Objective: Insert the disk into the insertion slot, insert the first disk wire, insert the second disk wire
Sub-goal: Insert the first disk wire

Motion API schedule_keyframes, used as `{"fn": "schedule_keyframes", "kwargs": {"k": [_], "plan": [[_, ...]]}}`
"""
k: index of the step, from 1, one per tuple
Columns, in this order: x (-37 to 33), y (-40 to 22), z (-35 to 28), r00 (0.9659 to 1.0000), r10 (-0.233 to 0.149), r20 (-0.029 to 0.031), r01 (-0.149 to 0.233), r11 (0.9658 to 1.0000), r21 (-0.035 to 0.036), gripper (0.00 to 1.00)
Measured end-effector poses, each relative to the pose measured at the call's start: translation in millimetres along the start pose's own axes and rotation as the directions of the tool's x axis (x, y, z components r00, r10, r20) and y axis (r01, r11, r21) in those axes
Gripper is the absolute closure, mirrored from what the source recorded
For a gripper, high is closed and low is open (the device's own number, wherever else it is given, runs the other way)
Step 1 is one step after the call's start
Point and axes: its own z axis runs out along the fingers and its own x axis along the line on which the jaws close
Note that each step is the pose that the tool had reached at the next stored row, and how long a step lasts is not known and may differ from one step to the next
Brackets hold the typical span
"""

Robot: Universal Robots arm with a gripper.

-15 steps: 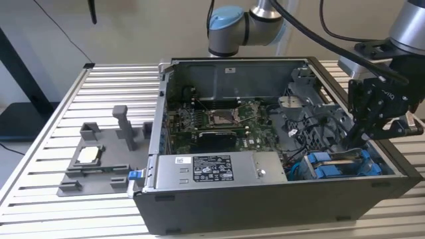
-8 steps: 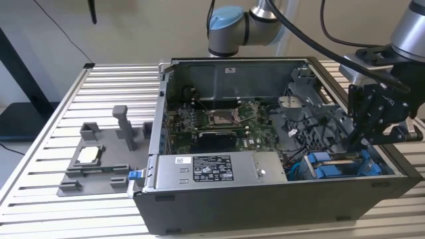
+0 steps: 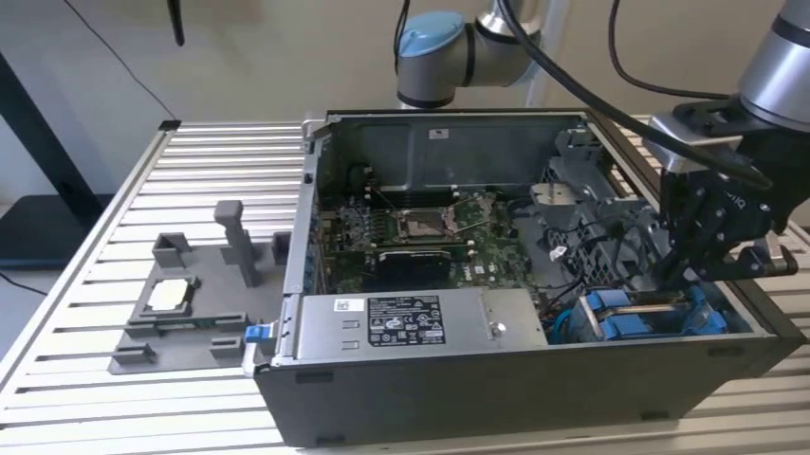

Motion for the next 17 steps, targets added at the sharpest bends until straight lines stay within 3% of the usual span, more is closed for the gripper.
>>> {"fn": "schedule_keyframes", "kwargs": {"k": [2,5,17], "plan": [[0.0,-0.3,0.8,1.0000,0.000,0.0059,0.000,1.0000,0.0001,0.81],[0.0,-0.7,1.6,1.0000,0.000,0.0100,0.000,1.0000,0.0002,0.81],[1.5,-2.2,5.8,0.9999,0.000,0.0127,0.000,1.0000,0.0004,0.81]]}}
